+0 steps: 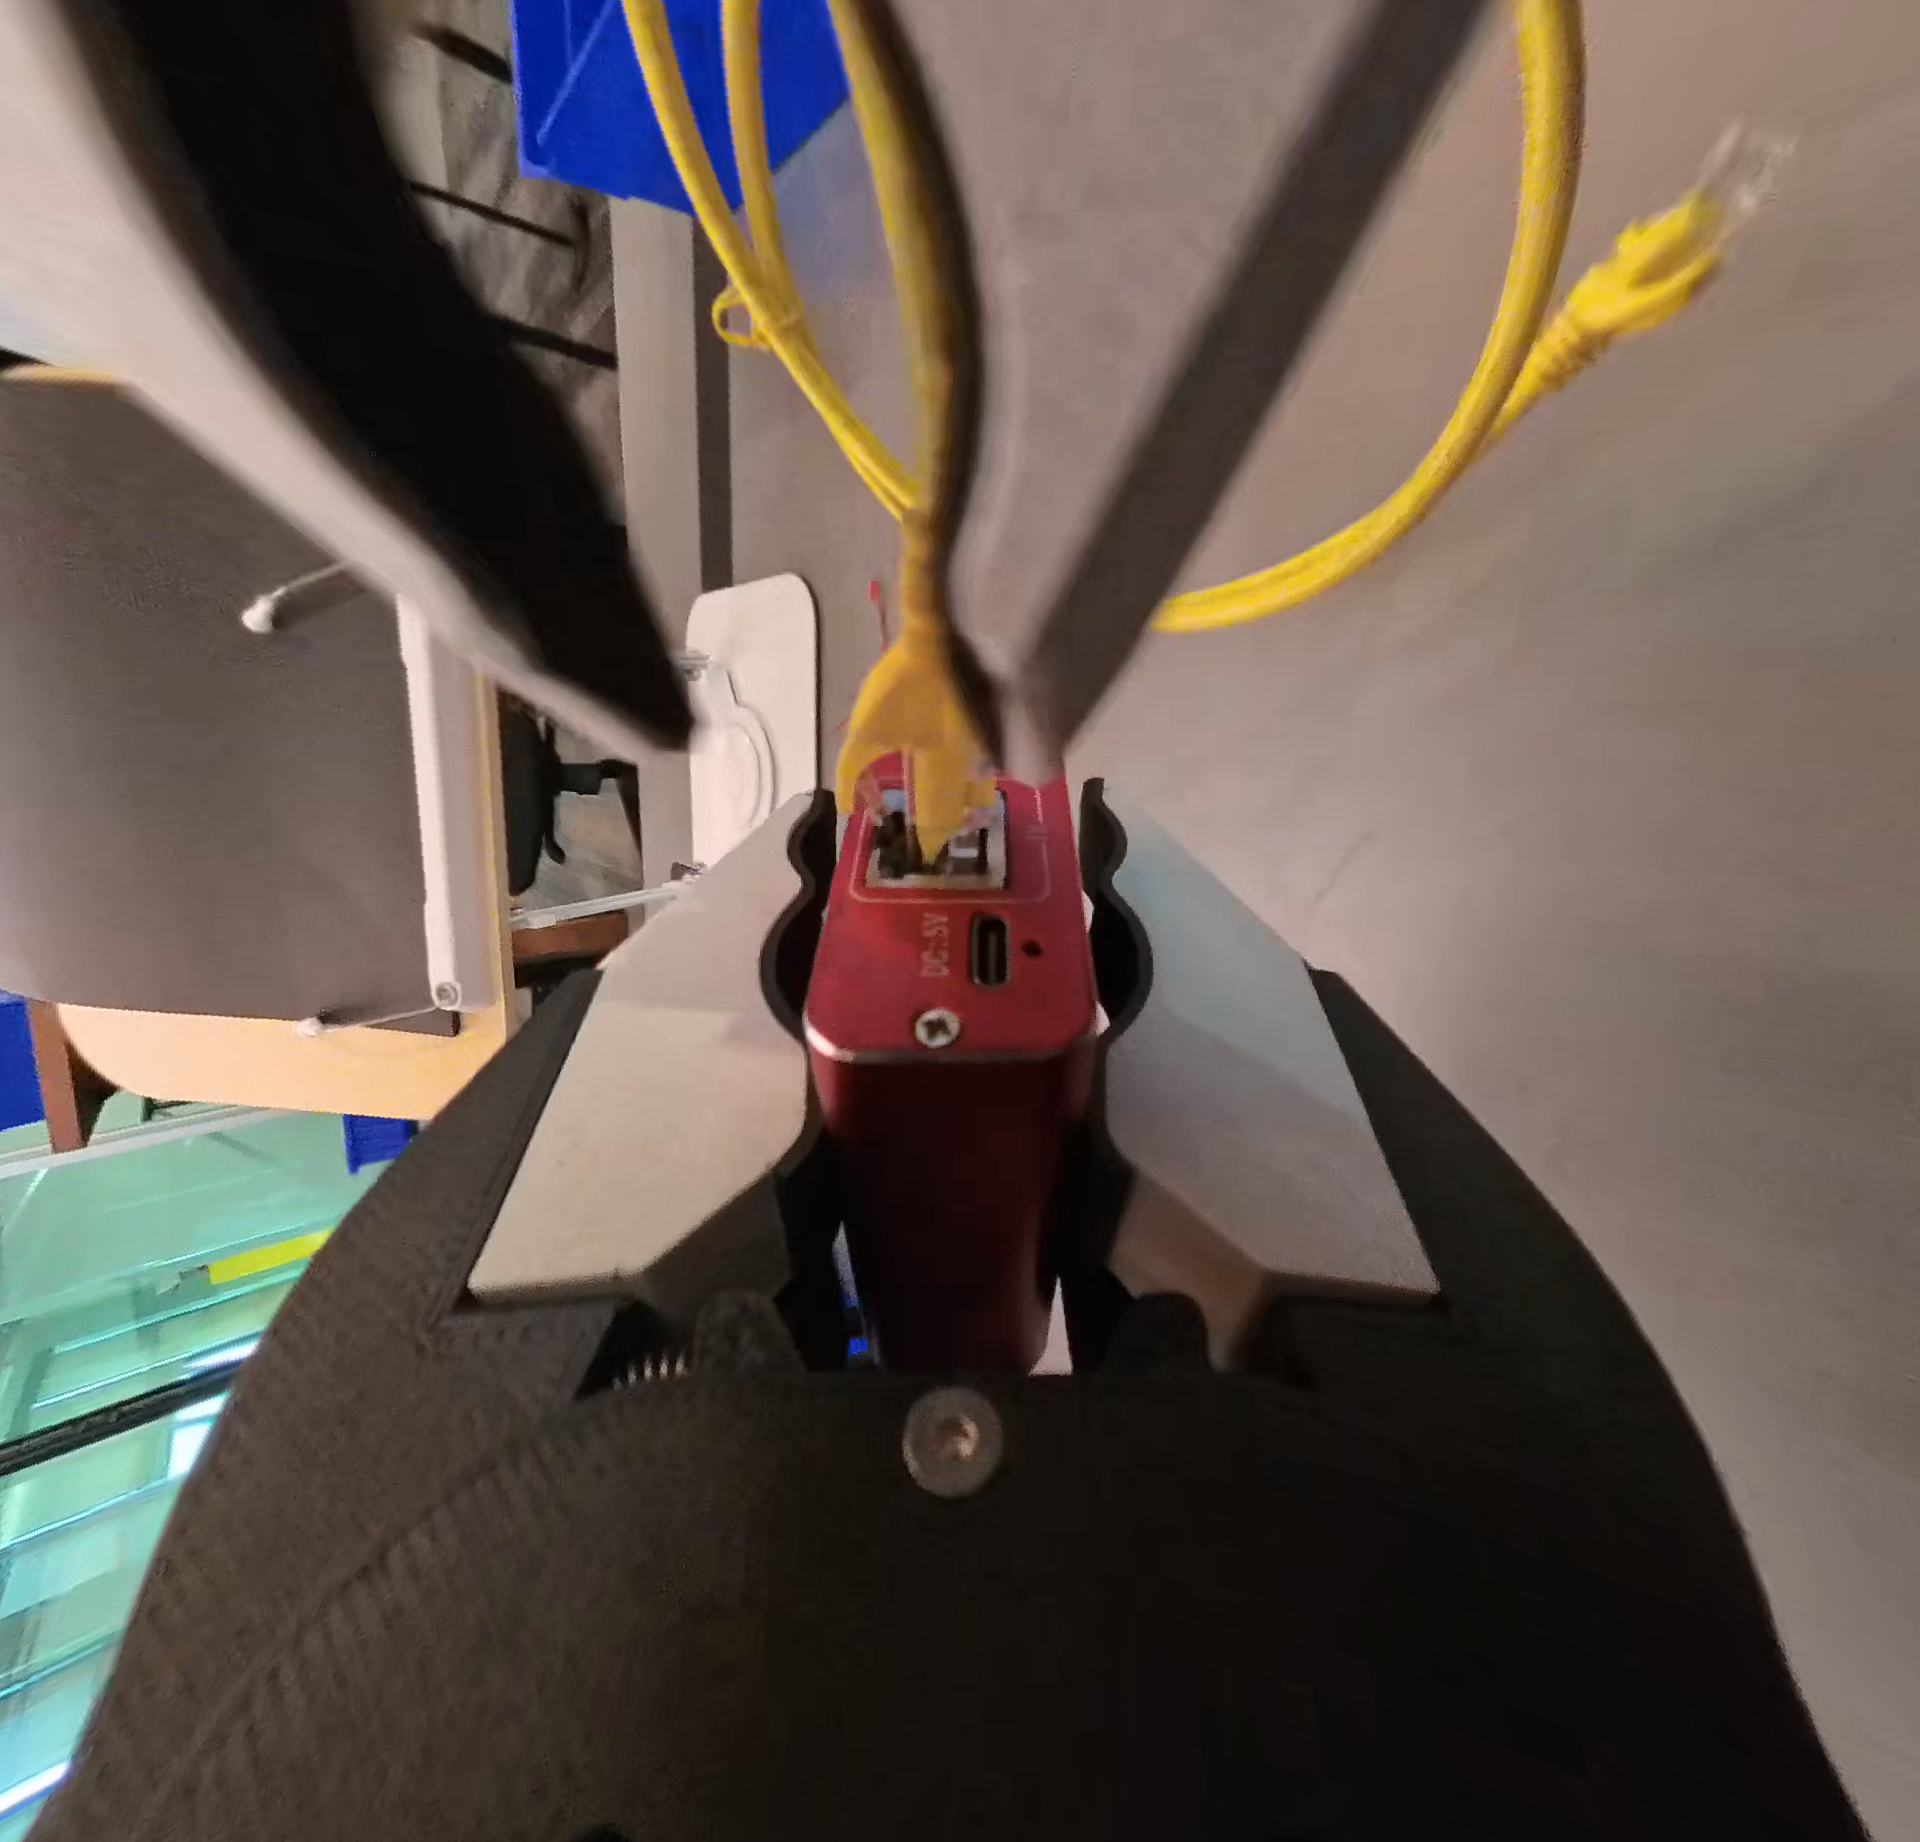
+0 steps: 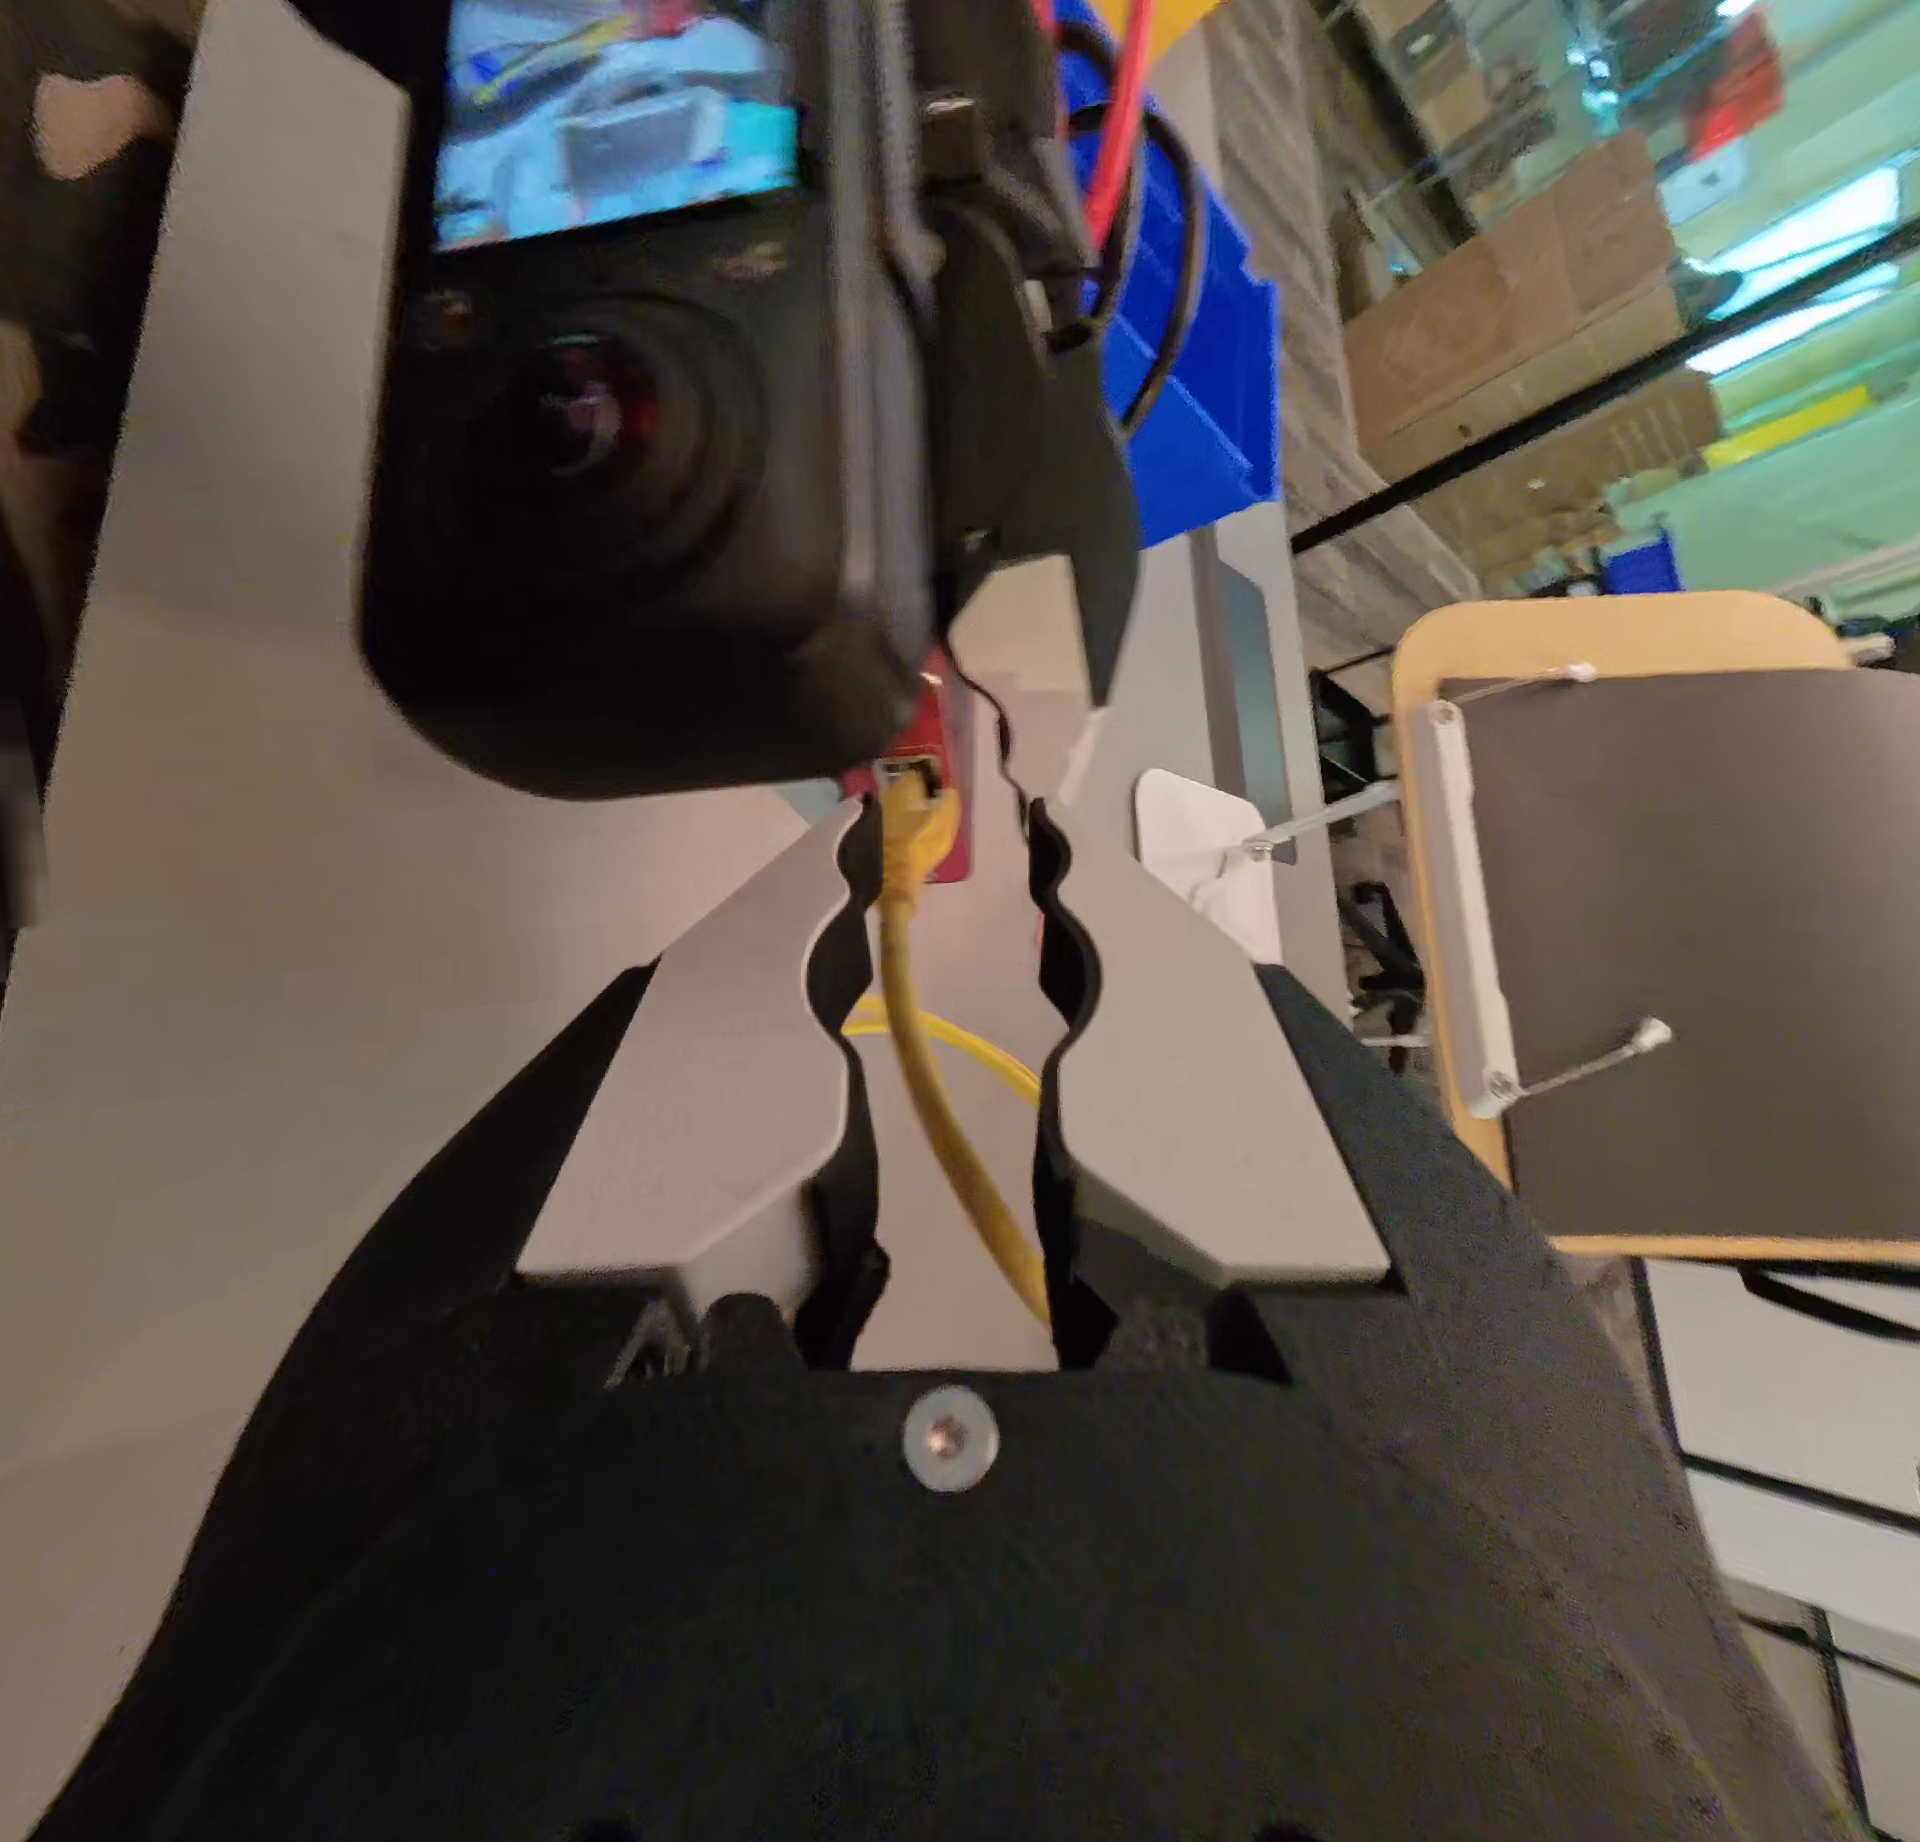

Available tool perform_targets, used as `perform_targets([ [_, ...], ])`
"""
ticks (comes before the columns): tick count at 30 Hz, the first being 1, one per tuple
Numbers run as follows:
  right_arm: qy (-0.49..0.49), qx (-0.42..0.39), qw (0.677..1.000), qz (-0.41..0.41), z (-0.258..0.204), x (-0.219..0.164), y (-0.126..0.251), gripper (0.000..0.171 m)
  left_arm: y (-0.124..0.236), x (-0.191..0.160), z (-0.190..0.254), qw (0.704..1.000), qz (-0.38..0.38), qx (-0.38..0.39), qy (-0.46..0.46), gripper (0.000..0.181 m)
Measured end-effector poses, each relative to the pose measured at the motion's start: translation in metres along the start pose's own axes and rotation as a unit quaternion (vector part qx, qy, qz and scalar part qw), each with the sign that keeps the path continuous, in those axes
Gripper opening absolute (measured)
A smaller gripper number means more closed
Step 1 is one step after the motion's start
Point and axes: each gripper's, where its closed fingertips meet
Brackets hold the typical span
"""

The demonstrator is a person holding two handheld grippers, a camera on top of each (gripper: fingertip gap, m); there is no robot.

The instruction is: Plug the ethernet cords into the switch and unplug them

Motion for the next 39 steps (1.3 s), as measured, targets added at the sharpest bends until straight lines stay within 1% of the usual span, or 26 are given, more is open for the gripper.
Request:
perform_targets([
  [1, 0.001, 0.009, 1.000, 0.003, -0.004, 0.000, -0.001, 0.024, 0.002, 0.001, -0.001, 1.000, 0.001, -0.001, 0.002, 0.046],
  [3, -0.002, 0.002, 1.000, 0.009, -0.007, 0.001, -0.005, 0.024, 0.006, 0.002, -0.004, 1.000, 0.003, 0.001, 0.014, 0.046],
  [8, -0.002, -0.010, 1.000, 0.020, -0.004, 0.001, -0.002, 0.013, 0.009, 0.005, -0.001, 1.000, -0.004, 0.004, 0.004, 0.045],
  [20, 0.009, -0.009, 0.999, 0.031, -0.001, 0.009, 0.006, 0.015, 0.014, 0.007, -0.002, 1.000, -0.005, -0.006, 0.010, 0.046],
  [25, 0.018, -0.011, 0.999, 0.024, -0.001, 0.007, 0.005, 0.013, 0.013, 0.006, -0.001, 1.000, -0.008, -0.006, 0.010, 0.046],
  [31, 0.023, 0.004, 1.000, 0.012, -0.005, 0.004, 0.006, 0.012, 0.014, 0.009, 0.000, 1.000, -0.007, 0.000, 0.001, 0.045],
  [37, 0.023, 0.032, 0.999, -0.032, -0.012, -0.004, 0.002, 0.010, 0.008, 0.007, 0.005, 1.000, -0.011, -0.003, 0.001, 0.045],
  [39, 0.033, 0.044, 0.997, -0.051, -0.017, -0.008, 0.000, 0.009, 0.004, 0.005, 0.010, 1.000, -0.018, -0.018, 0.003, 0.045],
])
Point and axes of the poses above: each gripper's, where its closed fingertips meet, y back along the fingers, x out of its top, z = x × y across the jaws, and after that the axes turned 11 degrees about -x, right-handed
